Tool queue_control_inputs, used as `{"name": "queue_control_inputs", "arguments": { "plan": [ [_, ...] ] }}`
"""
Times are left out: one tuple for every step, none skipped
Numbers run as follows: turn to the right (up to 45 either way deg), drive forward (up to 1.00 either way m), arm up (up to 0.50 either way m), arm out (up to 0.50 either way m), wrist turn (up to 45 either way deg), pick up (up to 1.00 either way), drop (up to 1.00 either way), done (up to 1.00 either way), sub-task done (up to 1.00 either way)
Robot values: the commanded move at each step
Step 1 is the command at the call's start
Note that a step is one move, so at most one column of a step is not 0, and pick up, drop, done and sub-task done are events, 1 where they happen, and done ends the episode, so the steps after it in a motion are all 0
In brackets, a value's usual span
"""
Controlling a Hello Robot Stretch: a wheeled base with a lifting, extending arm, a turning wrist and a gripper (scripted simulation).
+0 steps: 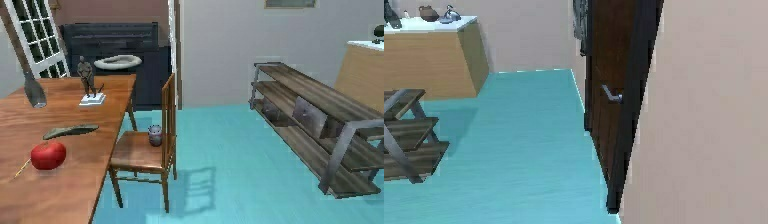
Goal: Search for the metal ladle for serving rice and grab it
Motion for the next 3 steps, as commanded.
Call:
{"name": "queue_control_inputs", "arguments": {
  "plan": [
    [0.0,0.35,0.00,0.00,0.0,0.00,0.00,0.00,0.00],
    [-45.0,0.00,0.00,0.00,0.0,0.00,0.00,0.00,0.00],
    [-45.0,0.00,0.00,0.00,0.0,0.00,0.00,0.00,0.00]
  ]
}}
